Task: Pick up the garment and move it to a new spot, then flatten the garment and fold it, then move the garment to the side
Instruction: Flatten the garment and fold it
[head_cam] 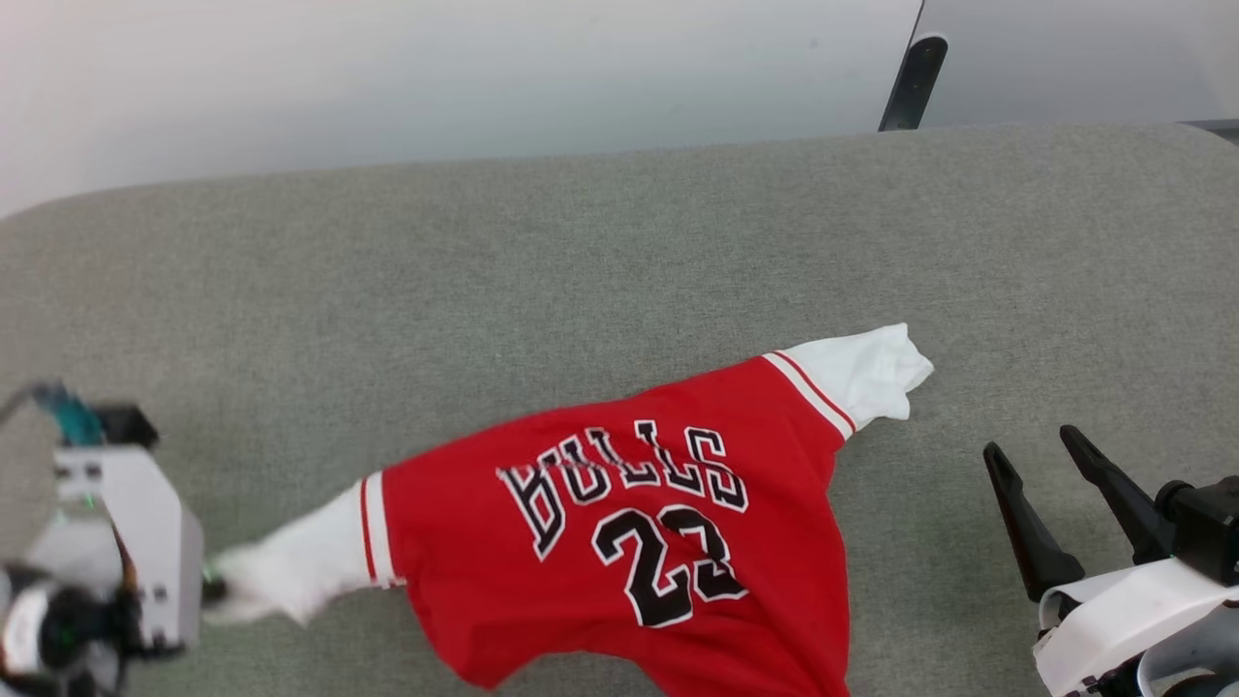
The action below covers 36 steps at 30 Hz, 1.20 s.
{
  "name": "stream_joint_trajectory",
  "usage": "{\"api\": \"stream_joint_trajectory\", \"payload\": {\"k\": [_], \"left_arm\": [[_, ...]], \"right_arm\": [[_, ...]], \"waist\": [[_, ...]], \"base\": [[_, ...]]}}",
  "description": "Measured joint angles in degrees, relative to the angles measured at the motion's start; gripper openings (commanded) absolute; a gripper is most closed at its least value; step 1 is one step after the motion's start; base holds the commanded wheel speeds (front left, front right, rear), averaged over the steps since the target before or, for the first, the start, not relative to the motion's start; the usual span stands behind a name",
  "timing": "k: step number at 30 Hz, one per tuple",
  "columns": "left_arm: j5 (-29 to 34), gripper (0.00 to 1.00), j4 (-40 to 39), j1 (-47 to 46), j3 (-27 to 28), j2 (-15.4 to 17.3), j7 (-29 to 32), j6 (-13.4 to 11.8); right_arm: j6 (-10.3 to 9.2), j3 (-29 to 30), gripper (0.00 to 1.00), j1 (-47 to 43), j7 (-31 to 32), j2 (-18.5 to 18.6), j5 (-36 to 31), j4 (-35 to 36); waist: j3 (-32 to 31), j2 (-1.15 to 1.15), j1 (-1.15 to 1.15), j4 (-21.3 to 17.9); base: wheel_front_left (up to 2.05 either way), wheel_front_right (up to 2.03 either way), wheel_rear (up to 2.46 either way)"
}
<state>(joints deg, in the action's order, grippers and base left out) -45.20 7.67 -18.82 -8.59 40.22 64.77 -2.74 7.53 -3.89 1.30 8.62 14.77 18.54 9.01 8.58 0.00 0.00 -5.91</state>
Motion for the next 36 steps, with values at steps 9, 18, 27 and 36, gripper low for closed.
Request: {"api": "stream_joint_trajectory", "payload": {"k": [9,18,27,36], "left_arm": [[-1.89,0.09,3.88,7.69,-0.22,-3.26,-3.53,0.20],[-1.23,1.00,5.91,3.57,-0.13,-3.70,-3.79,-1.69],[-0.66,1.00,-1.29,-2.54,-0.26,-1.90,-0.24,-3.15],[-1.66,1.00,-0.46,-4.30,-4.92,-3.81,2.68,0.35]], "right_arm": [[0.00,-0.59,1.00,-0.10,0.57,0.01,0.31,-0.46],[0.00,-1.01,1.00,0.10,0.98,0.30,0.54,-1.09],[0.00,-1.22,1.00,0.12,1.03,0.54,0.70,-1.23],[0.00,-1.32,1.00,0.22,0.63,0.94,1.63,-1.68]], "waist": [[0.41,0.00,0.00,0.31],[-0.77,0.00,0.00,1.15],[-2.01,0.00,0.00,2.23],[-1.58,0.00,0.00,0.89]], "base": [[0.00,0.00,0.00],[0.00,0.00,0.00],[0.00,0.00,0.00],[0.00,0.00,0.00]]}}
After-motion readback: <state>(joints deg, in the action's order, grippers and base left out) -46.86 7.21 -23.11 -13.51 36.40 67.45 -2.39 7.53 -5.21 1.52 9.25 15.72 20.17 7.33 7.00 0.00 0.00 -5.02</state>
